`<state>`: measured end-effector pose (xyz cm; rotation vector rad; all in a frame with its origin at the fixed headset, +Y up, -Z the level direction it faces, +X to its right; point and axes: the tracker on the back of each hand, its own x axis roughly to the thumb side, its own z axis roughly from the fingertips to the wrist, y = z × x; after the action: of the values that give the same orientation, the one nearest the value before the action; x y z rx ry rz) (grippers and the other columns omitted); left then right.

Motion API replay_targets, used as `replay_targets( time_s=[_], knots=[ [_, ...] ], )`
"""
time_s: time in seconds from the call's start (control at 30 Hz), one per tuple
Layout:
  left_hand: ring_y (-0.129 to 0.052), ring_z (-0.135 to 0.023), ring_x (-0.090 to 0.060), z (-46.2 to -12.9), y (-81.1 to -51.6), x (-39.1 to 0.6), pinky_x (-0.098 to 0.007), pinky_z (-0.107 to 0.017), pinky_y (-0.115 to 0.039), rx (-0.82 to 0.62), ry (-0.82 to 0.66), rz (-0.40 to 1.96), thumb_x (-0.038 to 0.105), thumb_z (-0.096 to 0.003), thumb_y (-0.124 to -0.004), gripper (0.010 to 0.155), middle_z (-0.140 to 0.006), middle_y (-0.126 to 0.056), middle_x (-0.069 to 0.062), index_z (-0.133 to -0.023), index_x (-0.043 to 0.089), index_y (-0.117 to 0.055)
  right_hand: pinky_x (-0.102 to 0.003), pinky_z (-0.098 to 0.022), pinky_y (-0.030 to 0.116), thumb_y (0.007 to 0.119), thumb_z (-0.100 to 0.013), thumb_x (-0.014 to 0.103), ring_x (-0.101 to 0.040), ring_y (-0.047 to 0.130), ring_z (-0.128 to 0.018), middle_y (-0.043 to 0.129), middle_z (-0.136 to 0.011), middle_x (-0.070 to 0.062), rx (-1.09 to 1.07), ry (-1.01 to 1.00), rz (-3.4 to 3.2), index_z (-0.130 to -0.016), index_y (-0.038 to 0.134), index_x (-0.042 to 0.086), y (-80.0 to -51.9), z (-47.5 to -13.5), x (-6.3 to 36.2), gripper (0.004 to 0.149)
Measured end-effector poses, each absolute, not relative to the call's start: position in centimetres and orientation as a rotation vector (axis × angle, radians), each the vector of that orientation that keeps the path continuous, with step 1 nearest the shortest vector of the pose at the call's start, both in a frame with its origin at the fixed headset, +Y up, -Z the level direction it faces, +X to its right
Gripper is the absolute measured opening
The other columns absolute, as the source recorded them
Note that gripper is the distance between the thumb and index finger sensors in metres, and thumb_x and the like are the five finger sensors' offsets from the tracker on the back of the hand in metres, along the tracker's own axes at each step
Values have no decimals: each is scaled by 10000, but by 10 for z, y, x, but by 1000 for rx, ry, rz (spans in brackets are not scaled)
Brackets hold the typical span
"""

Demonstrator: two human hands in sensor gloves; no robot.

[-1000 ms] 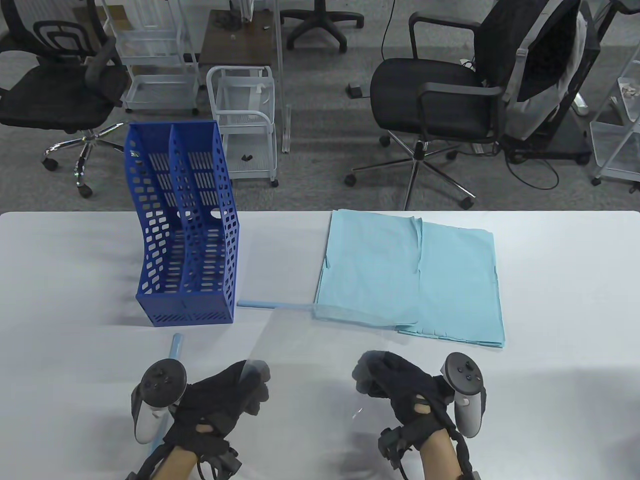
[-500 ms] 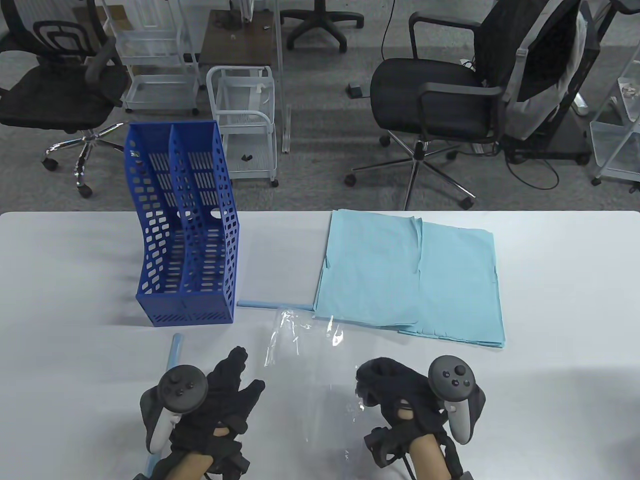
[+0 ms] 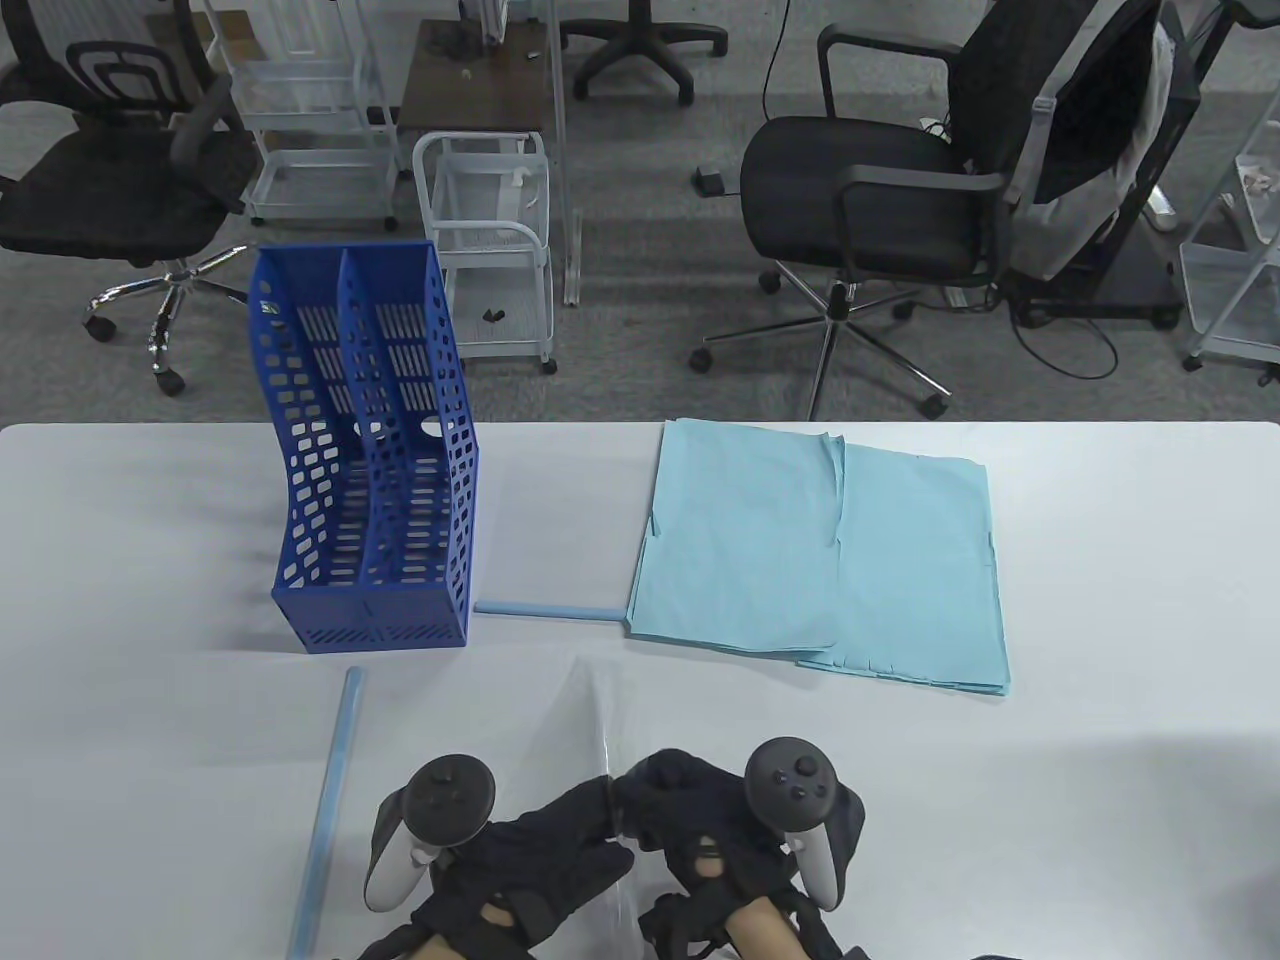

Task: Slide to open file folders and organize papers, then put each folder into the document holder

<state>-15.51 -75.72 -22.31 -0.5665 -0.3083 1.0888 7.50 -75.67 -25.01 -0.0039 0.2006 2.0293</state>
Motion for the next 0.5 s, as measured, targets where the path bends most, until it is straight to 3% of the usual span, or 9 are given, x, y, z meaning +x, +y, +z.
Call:
replay_targets(
  time_s=[0.27,0.5],
  knots=[
    [-1099,-586,-254,-220,-750,-160,-463,-471,-911,-431,-176,957,482,-383,-966,761,-834,-933,-82,-1014,148,-703,-368,-386,924,884,-273,553,-124,1071,-296,1081,-421,82,36,337,1924,-602,948,245,-765,-254,62,455],
    [-1145,-419,-205,-223,-755,-170,-425,-362,-952,-455,-103,1077,391,-425,-906,593,-682,-1023,-45,-954,149,-790,-377,-375,929,900,-272,540,-137,1082,-286,1096,-411,71,69,309,1975,-591,959,235,-761,-259,63,445]
  ],
)
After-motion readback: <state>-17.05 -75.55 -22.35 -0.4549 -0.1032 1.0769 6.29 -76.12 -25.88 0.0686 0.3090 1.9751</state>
